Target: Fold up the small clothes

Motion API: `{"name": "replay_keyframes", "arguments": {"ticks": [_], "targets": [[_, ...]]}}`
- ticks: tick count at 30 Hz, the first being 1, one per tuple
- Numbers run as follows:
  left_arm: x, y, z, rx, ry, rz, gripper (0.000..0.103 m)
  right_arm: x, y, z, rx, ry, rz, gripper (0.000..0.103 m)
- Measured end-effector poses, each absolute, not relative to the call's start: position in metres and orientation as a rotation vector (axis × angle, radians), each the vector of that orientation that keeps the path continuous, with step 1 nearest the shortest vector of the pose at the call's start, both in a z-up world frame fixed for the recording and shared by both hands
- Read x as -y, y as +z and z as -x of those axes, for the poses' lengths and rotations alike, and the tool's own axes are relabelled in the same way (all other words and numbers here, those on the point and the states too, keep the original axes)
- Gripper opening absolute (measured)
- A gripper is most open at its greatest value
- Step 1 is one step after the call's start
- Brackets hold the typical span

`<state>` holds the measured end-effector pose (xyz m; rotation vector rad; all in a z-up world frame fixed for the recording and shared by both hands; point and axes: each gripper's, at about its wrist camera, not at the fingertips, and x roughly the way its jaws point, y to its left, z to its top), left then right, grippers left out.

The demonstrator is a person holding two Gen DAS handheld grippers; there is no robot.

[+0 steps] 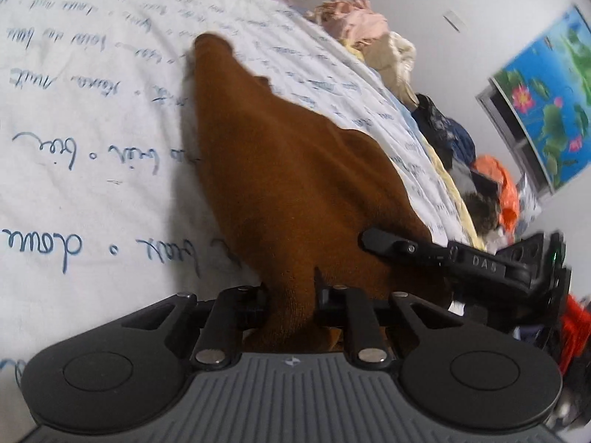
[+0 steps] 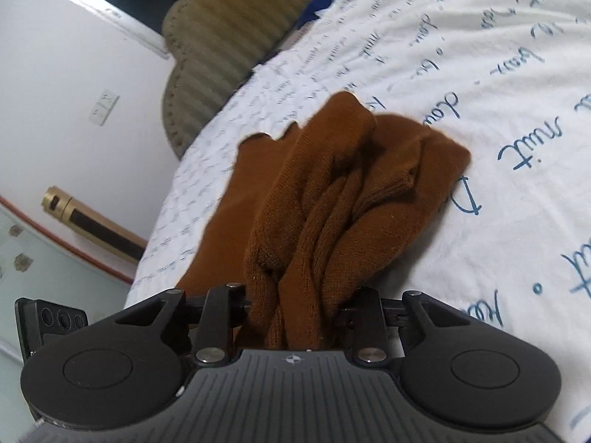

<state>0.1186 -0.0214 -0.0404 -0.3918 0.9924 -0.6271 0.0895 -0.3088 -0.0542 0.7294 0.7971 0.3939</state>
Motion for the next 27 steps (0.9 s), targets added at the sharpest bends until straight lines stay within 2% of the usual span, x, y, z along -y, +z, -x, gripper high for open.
{"name": "replay_keyframes", "arguments": {"ticks": [2,3,5,7,9,10,12,16,20,24,27], "targets": [[0.032,-0.040,-0.110,-0.971,-0.600,0.287,0.018,0.309,-0.057,-0.085,-0.826,0.380,-0.703,0.036],[0.038,-0.040,-0.106,-0.954,-0.575,0.228,0.024,0.310,-0.061,-0.083,-0.850,0.357,-0.681,0.043],[0.042,-0.035,-0.095,-0.915,-0.540,0.154,0.031,0.308,-0.060,-0.073,-0.835,0.334,-0.647,0.045],[0.045,-0.025,-0.081,-0.852,-0.484,0.074,0.047,0.302,-0.045,-0.054,-0.788,0.271,-0.547,0.062],[0.046,-0.018,-0.066,-0.775,-0.409,0.020,0.073,0.289,-0.028,-0.031,-0.701,0.153,-0.382,0.073],[0.045,-0.016,-0.060,-0.743,-0.377,0.003,0.076,0.283,-0.022,-0.022,-0.662,0.108,-0.321,0.075],[0.046,-0.017,-0.052,-0.715,-0.320,-0.041,0.076,0.271,-0.017,-0.007,-0.614,0.071,-0.258,0.075],[0.049,-0.027,-0.049,-0.736,-0.220,-0.060,0.076,0.253,-0.024,-0.003,-0.621,0.098,-0.216,0.091],[0.044,-0.030,-0.041,-0.740,-0.179,-0.014,0.076,0.241,-0.040,-0.016,-0.680,-0.033,-0.098,0.093],[0.042,-0.030,-0.033,-0.730,-0.155,-0.021,0.076,0.240,-0.033,-0.002,-0.644,-0.027,-0.151,0.101],[0.044,-0.030,-0.028,-0.724,-0.135,-0.025,0.077,0.234,-0.033,0.001,-0.635,-0.049,-0.097,0.102]]}}
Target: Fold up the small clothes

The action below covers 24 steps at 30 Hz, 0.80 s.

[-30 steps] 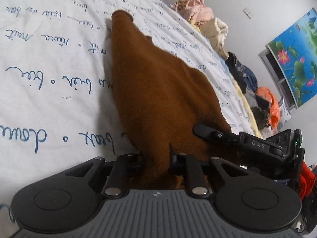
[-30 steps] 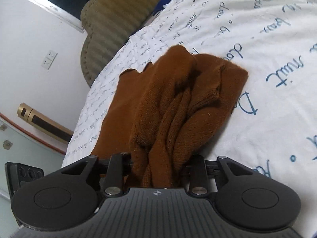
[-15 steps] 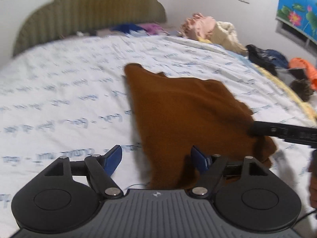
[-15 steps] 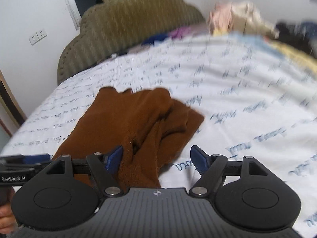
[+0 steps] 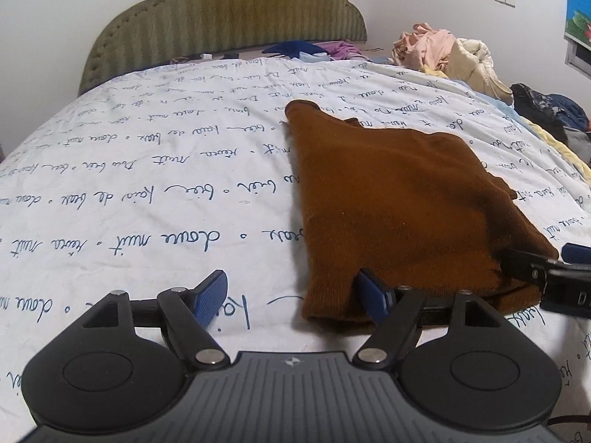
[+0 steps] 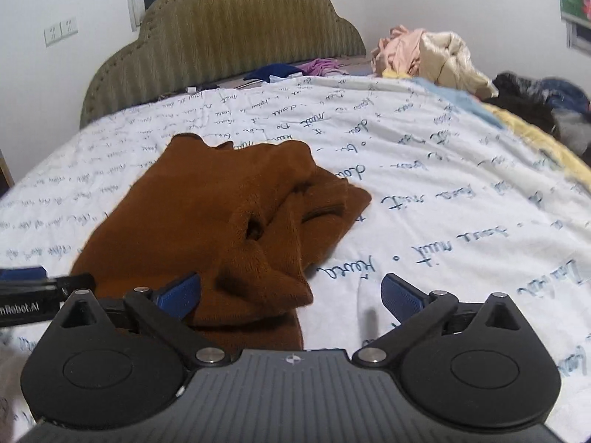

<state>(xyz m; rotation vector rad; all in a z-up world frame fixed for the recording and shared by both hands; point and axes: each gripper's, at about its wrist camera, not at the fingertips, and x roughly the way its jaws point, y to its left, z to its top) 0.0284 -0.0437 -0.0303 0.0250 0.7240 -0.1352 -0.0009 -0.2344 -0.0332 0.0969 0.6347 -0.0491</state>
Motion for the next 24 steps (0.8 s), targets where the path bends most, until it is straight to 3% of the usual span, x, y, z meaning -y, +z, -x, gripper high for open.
{"name": "replay_keyframes", "arguments": {"ticks": [24], "targets": [[0.040,-0.041,0.003,-0.748,-0.065,-0.040,0.081,0.227,-0.042,0.034,-0.643,-0.033,-0.104,0.102]]}}
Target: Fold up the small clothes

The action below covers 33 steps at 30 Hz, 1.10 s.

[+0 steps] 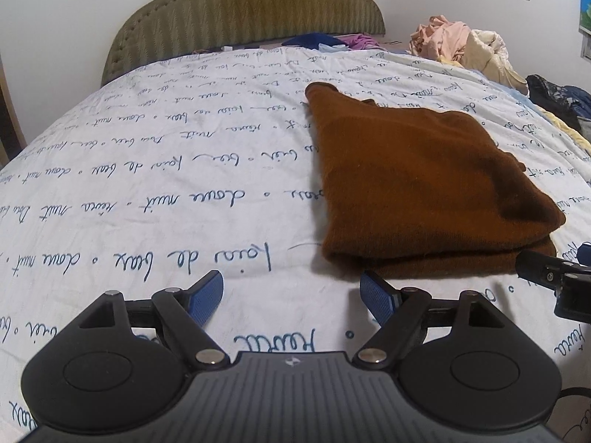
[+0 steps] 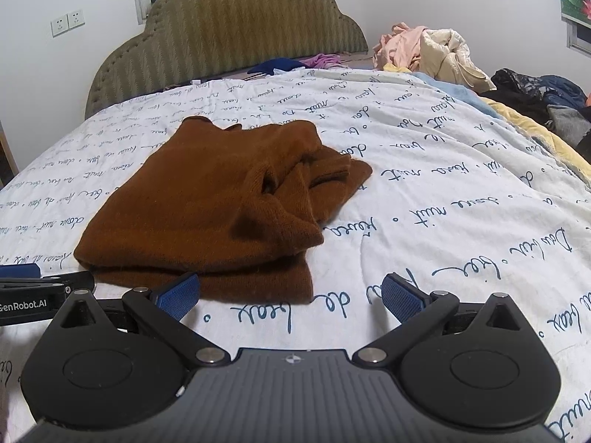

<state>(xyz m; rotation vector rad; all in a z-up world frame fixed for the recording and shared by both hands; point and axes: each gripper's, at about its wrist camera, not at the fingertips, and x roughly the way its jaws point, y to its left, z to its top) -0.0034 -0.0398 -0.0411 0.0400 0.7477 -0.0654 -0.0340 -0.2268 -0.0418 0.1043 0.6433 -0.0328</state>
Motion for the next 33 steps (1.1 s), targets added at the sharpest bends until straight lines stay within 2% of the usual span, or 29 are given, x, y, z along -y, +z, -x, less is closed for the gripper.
{"name": "replay_keyframes", "arguments": {"ticks": [19,33], "targets": [[0.035,-0.048,0.009,-0.740,-0.043,-0.046,0.082,0.221,-0.045,0.040,-0.671,-0.019,-0.128,0.102],[0.036,-0.053,0.012,-0.717,-0.036,-0.064,0.087,0.211,-0.049,0.041,-0.673,0.000,-0.053,0.102]]}}
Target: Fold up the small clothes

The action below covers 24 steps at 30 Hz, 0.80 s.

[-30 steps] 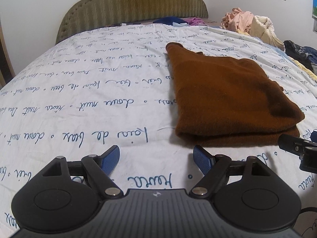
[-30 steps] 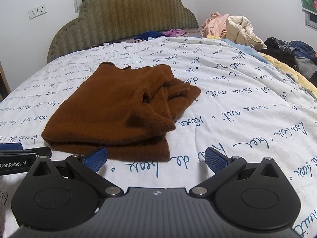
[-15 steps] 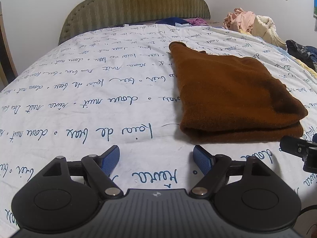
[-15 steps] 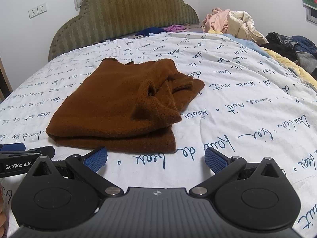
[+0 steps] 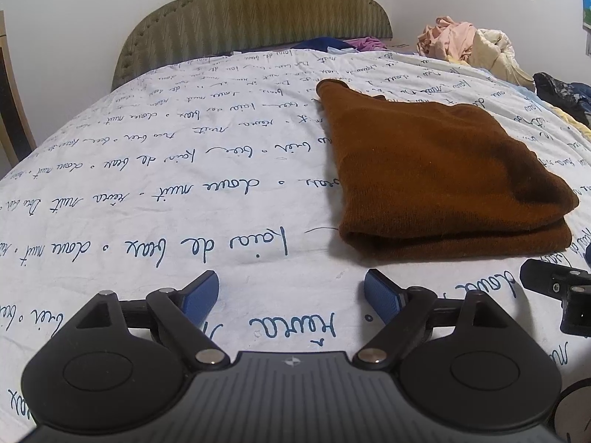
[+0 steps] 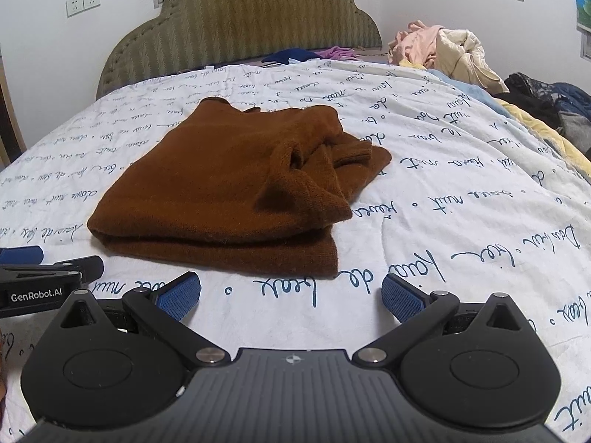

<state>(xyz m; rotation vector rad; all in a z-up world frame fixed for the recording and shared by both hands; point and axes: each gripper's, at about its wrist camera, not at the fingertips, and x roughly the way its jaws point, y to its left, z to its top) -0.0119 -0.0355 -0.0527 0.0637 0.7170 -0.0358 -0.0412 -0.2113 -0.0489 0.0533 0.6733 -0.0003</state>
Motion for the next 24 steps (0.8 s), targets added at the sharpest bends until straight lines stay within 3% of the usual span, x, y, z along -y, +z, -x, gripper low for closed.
{"name": "replay_keyframes", "arguments": {"ticks": [24], "targets": [[0.0360,-0.0604,0.0128,-0.698,-0.035,-0.095,0.100,0.2074,-0.0571,0.0415,-0.683,0.026,0.004,0.103]]}}
